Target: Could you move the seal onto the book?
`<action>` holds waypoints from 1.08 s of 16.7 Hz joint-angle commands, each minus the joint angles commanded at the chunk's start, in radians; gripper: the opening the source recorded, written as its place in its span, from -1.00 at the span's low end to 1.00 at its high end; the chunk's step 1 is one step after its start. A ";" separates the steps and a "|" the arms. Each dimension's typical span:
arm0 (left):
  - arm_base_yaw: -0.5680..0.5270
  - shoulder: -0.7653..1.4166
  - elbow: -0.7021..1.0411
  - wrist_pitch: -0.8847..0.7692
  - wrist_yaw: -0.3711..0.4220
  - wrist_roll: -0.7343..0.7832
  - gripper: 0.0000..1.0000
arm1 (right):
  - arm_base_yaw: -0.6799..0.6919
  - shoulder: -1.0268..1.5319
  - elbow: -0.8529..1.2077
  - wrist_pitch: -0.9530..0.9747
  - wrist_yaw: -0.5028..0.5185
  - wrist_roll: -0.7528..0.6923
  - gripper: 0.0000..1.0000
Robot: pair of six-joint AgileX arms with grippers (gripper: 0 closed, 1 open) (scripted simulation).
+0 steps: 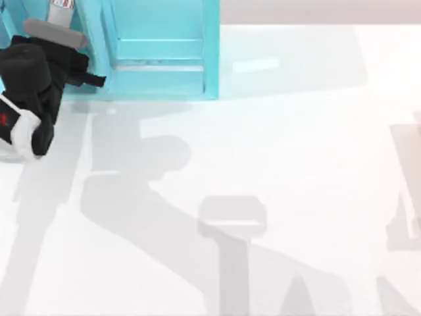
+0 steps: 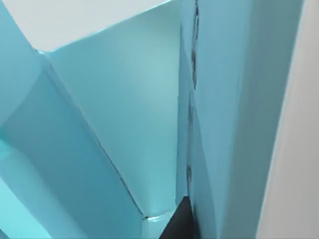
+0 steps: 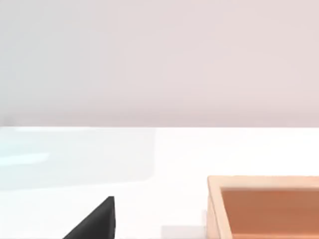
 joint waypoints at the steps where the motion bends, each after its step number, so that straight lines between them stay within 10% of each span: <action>1: 0.000 0.000 0.000 0.000 0.000 0.000 -0.96 | 0.000 0.000 0.000 0.000 0.000 0.000 1.00; 18: 0.000 -0.279 -0.124 -0.181 -0.017 -0.004 -1.00 | 0.000 0.000 0.000 0.000 0.000 0.000 1.00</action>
